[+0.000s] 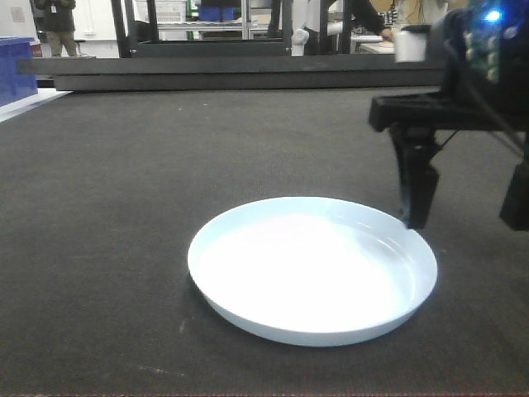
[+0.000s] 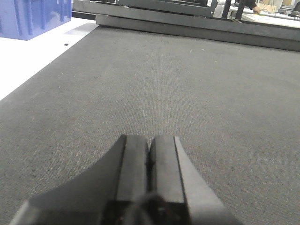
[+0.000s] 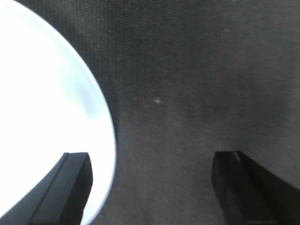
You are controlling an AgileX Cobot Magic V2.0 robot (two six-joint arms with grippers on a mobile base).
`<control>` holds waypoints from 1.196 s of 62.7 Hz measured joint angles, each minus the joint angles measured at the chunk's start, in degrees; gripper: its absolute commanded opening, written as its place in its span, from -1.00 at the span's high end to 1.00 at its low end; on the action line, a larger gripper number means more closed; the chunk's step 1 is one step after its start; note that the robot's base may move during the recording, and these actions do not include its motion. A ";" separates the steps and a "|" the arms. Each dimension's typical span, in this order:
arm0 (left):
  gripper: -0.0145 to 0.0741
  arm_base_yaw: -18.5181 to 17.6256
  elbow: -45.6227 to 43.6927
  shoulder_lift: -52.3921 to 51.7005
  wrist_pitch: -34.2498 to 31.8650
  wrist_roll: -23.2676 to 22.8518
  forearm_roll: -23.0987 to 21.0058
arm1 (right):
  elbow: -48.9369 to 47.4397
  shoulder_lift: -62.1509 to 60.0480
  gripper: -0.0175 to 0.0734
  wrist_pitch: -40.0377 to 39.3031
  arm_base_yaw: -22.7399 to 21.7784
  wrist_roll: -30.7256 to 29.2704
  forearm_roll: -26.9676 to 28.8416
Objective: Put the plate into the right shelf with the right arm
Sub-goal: 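Lower the right gripper onto the white plate's rim and close it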
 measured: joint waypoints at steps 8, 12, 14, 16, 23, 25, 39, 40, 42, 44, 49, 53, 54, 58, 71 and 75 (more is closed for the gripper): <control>0.96 0.00 0.00 0.00 0.00 0.00 0.00 | 0.00 1.58 -0.75 -1.28 1.40 2.26 0.00; 0.96 0.00 0.00 0.00 0.00 0.00 0.00 | -0.09 2.08 -0.75 -2.11 2.03 2.53 0.00; 0.96 0.00 0.00 0.00 0.00 0.00 0.00 | -0.09 2.39 -0.75 -2.35 2.17 2.76 0.00; 0.96 0.00 0.00 0.00 0.00 0.00 0.00 | -0.09 2.65 -0.75 -2.61 2.44 3.09 0.00; 0.96 0.00 0.00 0.00 0.00 0.00 0.00 | -0.13 4.10 -0.75 -3.73 3.19 4.42 0.00; 0.96 0.00 0.00 0.00 0.00 0.00 0.00 | -0.13 4.33 -0.75 -4.00 3.31 4.68 0.00; 0.96 0.00 0.00 0.00 0.00 0.00 0.00 | 0.49 4.92 -0.75 -5.77 3.81 5.12 0.00; 0.96 0.00 0.00 0.00 0.00 0.00 0.00 | 0.57 4.92 -0.75 -5.74 3.85 5.12 0.00; 0.96 0.00 0.00 0.00 0.00 0.00 0.00 | 0.61 4.92 -0.75 -5.86 3.85 5.12 0.00; 0.96 0.00 0.00 0.00 0.00 0.00 0.00 | 0.70 4.92 -0.75 -5.86 3.85 5.12 -0.10; 0.96 0.00 0.00 0.00 0.00 0.00 0.00 | 0.94 4.92 -0.75 -5.86 3.85 5.12 -0.09; 0.96 0.00 0.00 0.00 0.00 0.00 0.00 | 0.94 4.92 -0.68 -5.75 3.85 5.12 -0.09; 0.96 0.00 0.00 0.00 0.00 0.00 0.00 | 0.94 4.92 -0.66 -5.75 3.95 5.12 -0.09; 0.96 0.00 0.00 0.00 0.00 0.00 0.00 | 0.94 4.92 -0.47 -5.67 3.94 5.12 -0.19; 0.96 0.00 0.00 0.00 0.00 0.00 0.00 | 0.94 4.92 0.46 -5.41 3.94 5.22 -0.22; 0.96 0.00 0.00 0.00 0.00 0.00 0.00 | 0.94 4.92 0.50 -5.41 3.94 5.24 -0.22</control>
